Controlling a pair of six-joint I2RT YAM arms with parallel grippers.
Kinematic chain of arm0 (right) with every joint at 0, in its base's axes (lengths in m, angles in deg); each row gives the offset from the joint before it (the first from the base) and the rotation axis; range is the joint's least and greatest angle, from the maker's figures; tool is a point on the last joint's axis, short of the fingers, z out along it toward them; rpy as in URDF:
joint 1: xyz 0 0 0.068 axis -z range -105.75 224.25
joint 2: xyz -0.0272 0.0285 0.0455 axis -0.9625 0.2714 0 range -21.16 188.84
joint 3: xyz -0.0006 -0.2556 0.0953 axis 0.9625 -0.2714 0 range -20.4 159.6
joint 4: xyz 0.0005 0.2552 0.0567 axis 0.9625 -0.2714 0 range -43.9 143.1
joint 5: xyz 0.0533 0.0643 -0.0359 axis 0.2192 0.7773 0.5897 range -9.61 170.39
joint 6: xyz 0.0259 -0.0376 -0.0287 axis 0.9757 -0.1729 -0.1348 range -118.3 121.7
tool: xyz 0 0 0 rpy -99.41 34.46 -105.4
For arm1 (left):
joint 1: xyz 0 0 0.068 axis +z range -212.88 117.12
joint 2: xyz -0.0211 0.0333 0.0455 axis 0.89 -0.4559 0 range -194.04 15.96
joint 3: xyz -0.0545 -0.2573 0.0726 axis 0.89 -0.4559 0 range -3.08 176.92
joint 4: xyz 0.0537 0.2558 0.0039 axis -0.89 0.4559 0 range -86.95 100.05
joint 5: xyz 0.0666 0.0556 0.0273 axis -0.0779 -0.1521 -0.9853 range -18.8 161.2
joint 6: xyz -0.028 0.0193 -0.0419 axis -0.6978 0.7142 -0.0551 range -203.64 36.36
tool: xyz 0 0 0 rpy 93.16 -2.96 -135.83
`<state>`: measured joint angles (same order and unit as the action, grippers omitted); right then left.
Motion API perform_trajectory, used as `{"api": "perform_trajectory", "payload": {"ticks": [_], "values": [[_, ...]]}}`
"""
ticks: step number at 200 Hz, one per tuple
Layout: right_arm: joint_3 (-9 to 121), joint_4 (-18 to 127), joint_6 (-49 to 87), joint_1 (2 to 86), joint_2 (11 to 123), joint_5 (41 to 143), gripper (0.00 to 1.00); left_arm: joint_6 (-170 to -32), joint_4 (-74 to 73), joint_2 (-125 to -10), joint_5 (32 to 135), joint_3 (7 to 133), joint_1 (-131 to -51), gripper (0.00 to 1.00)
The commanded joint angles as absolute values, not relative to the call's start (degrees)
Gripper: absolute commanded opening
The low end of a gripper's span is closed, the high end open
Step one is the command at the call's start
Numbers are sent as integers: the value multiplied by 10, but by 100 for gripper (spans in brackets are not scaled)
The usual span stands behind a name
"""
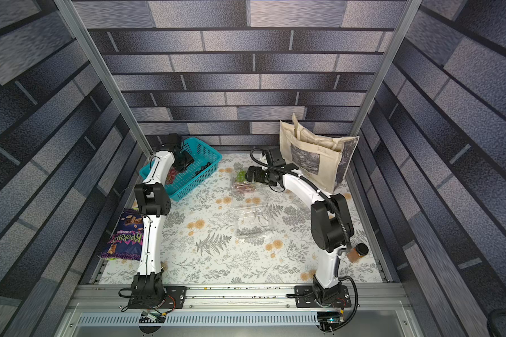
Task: Pack grapes into containers
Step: Pick up the grape from the basket.
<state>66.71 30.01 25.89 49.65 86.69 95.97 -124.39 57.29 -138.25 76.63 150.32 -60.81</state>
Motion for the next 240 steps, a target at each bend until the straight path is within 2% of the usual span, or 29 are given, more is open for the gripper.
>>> {"api": "perform_trajectory", "payload": {"ticks": [1, 22, 110, 172, 215, 240], "values": [[655, 310, 253, 500, 844, 967, 100, -1176, 625, -1365, 722, 1526, -606, 53], [650, 310, 251, 500, 840, 967, 100, -1146, 640, -1360, 682, 1525, -607, 54], [642, 322, 261, 500, 839, 966, 100, -1130, 626, -1342, 726, 1534, -584, 54], [634, 331, 262, 500, 839, 968, 100, -1271, 620, -1349, 833, 1519, -599, 54], [617, 337, 259, 501, 830, 963, 100, -1376, 589, -1336, 774, 1504, -610, 52], [613, 343, 260, 502, 832, 966, 100, -1471, 564, -1316, 741, 1455, -616, 54]]}}
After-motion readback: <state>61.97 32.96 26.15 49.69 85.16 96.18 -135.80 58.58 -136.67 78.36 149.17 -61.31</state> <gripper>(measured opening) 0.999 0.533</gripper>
